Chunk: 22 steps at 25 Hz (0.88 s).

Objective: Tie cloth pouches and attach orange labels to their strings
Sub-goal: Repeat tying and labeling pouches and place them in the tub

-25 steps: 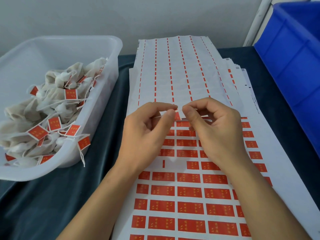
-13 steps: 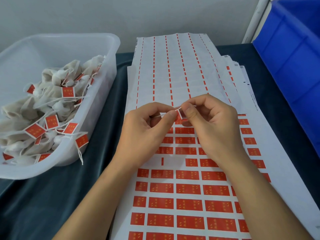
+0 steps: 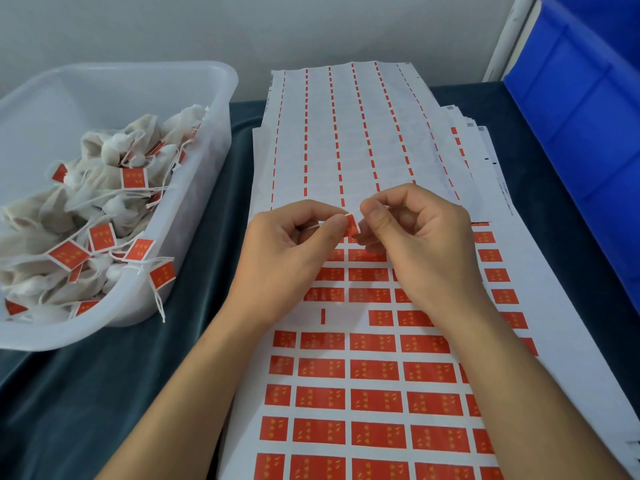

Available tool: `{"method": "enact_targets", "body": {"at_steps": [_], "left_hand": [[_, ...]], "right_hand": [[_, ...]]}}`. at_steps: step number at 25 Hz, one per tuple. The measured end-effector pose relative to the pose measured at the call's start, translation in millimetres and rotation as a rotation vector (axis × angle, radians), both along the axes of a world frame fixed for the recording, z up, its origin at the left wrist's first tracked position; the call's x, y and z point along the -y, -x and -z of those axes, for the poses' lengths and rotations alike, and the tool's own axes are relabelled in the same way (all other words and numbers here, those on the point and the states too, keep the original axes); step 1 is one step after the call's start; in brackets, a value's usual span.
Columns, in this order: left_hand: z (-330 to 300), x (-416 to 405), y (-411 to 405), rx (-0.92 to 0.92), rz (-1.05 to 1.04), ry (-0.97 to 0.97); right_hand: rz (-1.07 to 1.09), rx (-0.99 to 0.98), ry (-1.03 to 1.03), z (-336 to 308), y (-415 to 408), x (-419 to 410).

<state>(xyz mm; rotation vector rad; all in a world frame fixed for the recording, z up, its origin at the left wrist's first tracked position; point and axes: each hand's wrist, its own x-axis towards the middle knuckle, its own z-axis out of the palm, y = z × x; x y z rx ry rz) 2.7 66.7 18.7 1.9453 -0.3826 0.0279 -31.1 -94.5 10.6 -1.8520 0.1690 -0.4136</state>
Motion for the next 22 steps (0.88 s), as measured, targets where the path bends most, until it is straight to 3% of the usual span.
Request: {"method": "enact_targets", "body": {"at_steps": [15,19,22], "left_hand": [[-2.5,-0.7,1.1,-0.036,-0.013,0.018],[-3.0,0.6,0.5,-0.069,-0.017,0.055],[-3.6,0.4,-0.9,-0.073,-0.024,0.083]], "right_hand": [[-0.01,-0.003,-0.033,-0.9,0.3,-0.7],[-0.097,0.009,-0.131,-2.3,2.0,-0.6],[-0.178,0.017,-0.09,-1.9,2.6,-2.2]]}}
